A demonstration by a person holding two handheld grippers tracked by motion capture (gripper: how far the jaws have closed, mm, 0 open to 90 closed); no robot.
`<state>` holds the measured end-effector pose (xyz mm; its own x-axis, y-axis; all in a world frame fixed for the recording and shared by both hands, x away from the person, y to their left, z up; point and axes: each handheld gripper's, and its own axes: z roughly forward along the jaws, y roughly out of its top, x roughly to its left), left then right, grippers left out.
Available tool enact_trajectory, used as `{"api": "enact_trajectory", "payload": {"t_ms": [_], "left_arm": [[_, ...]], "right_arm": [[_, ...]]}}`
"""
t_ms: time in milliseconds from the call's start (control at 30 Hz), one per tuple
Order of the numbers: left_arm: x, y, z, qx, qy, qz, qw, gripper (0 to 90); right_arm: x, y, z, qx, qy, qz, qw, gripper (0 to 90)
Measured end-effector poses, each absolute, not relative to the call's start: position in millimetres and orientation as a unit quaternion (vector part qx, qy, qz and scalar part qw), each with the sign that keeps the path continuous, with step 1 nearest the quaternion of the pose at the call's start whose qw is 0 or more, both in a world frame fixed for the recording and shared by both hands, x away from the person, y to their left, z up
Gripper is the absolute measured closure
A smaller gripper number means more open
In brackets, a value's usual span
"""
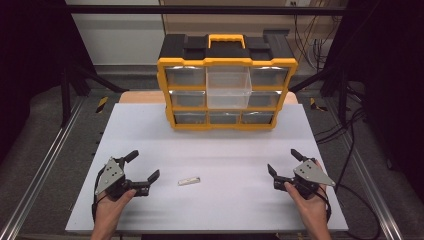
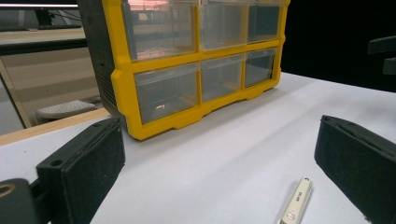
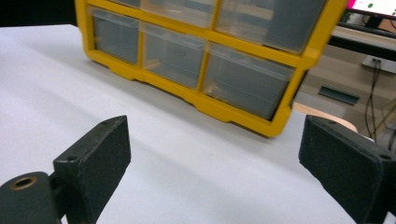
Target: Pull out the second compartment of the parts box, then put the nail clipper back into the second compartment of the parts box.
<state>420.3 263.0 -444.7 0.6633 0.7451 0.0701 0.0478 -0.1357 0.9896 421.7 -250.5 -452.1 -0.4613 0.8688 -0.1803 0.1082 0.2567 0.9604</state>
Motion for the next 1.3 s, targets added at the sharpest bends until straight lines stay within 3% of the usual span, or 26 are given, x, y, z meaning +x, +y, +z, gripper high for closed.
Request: {"api": "enact_trajectory", "payload": {"t_ms": [233, 667, 1300], "left_arm": [[422, 254, -432, 0.701, 0.283, 0.290, 0.586, 2.0], [445, 216, -398, 0.774, 0.255, 0.250, 0.523, 3.1], [454, 178, -400, 0.852, 0.201, 0.194, 0.442, 3.1]], "right_arm": [[420, -239, -456, 0.332, 0.709, 0.494, 0.377, 9.3], [418, -237, -457, 0.327, 0.712, 0.498, 0.372, 8.0], [418, -236, -458, 0.326, 0.711, 0.502, 0.369, 6.7]]}}
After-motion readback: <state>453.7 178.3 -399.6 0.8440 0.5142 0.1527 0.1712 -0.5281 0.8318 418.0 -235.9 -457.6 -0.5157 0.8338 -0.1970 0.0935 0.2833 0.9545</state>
